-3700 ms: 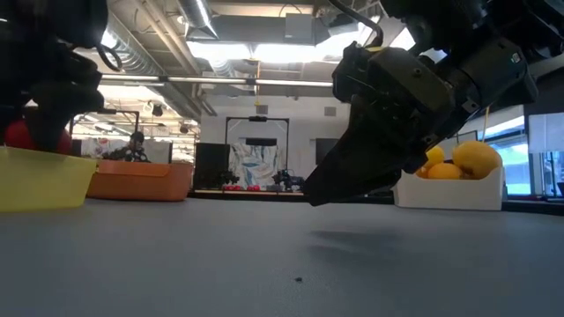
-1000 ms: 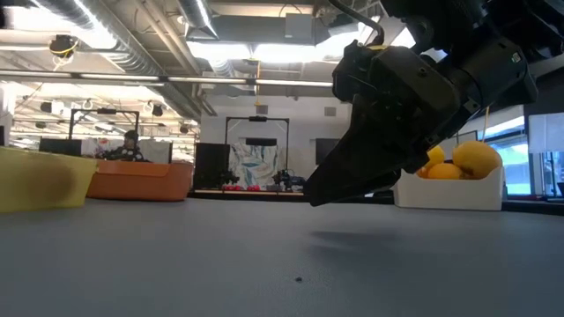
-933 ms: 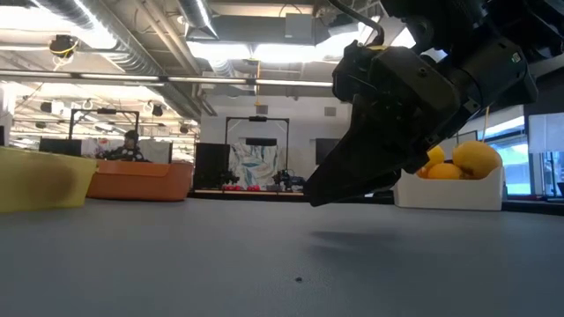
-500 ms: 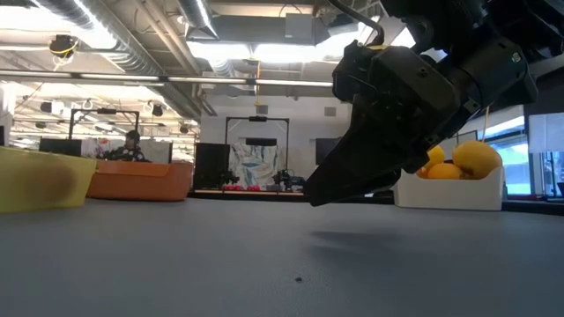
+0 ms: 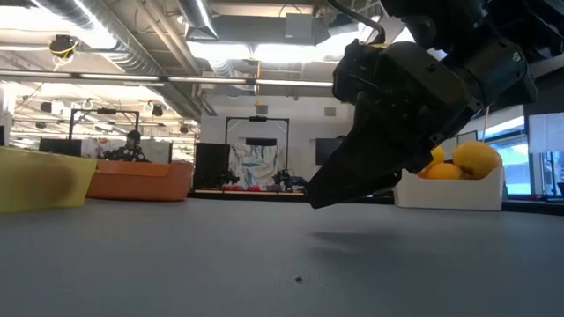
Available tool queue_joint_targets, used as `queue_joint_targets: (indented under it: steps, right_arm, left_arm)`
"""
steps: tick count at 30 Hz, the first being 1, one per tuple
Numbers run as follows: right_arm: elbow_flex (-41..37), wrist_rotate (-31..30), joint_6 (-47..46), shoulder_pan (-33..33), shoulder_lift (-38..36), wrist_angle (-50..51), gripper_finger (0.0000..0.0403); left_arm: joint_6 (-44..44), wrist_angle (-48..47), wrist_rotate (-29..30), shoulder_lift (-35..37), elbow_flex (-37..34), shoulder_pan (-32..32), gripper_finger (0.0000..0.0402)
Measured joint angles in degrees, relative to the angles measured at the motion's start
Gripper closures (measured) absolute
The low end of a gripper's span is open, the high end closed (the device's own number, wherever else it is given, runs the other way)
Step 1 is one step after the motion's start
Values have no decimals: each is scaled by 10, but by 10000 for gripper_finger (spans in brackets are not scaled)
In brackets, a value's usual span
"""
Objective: Sort produce into baskets
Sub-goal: Put the red tomato into the yellow bin
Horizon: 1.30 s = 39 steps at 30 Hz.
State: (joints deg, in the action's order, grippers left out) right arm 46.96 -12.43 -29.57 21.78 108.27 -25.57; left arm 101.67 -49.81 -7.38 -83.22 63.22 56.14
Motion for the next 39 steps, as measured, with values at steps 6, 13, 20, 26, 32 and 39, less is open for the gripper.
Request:
queue_joint_targets:
  steps: [6,13,20,26,32,39]
  right_arm:
    - [0,0,0,0,0,0,196]
    - [0,0,-1,0,0,0,196]
    - [0,-5,-1,0,0,0,196]
    - [0,-5,-1,0,0,-1,196]
    - [0,-5,-1,0,0,-1,196]
    - [0,-5,-1,0,0,-1,196]
  left_arm:
    - [-33,-37,30,-29,0,24,27]
    - [-21,1,32,-51,0,61,27]
    - [-9,29,32,-94,0,94,27]
    - [-22,58,30,-130,0,105,27]
    - [-26,47,20,-149,0,108,27]
    - [-22,34,21,-158,0,108,53]
